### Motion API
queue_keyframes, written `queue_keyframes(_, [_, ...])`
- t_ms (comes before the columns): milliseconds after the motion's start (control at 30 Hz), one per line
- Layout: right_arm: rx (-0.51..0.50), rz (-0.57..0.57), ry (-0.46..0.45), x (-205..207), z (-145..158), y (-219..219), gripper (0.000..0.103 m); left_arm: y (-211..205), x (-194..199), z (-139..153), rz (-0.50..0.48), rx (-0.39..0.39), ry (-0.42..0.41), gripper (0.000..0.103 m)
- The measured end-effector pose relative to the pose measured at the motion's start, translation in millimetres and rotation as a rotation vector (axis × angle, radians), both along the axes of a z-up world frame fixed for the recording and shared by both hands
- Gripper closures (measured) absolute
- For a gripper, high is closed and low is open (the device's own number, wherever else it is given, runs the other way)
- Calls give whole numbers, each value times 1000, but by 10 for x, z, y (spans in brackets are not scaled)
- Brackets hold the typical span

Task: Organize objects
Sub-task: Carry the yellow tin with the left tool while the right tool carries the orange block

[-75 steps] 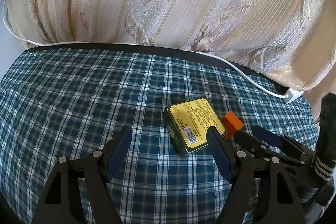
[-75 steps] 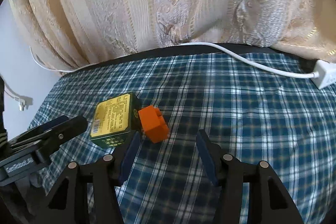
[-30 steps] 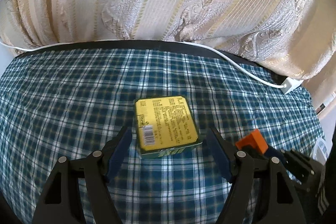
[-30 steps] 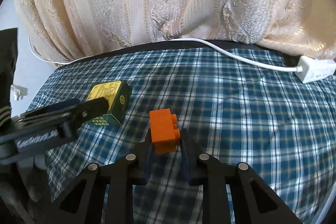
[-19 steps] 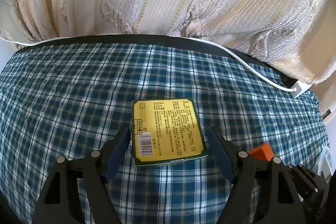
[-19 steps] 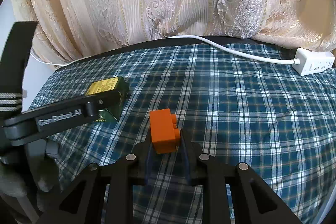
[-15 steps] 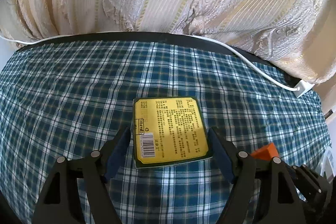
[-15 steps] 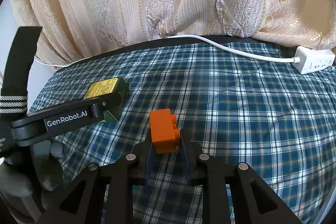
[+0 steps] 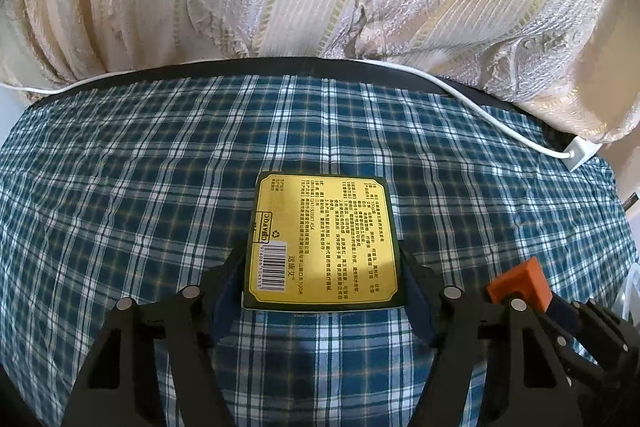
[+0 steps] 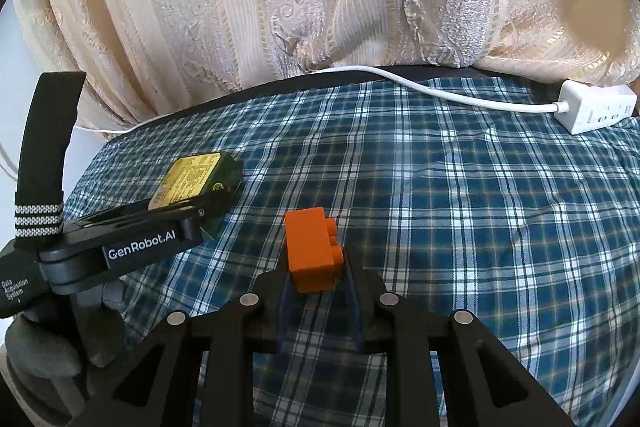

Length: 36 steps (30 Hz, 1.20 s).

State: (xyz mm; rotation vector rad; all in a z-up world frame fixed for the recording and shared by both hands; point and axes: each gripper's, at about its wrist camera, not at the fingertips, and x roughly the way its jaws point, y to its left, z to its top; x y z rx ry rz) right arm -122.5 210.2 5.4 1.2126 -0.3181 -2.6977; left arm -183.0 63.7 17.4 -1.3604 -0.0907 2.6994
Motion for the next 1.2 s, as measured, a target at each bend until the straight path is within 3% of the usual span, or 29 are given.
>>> queue_keyframes(567, [-20, -56, 33, 167, 130, 125, 78, 152, 223, 229, -45, -34, 90, 34])
queue_keyframes(1200, [-54, -145, 76, 683, 334, 365, 78, 480, 517, 423, -141, -47, 144, 34])
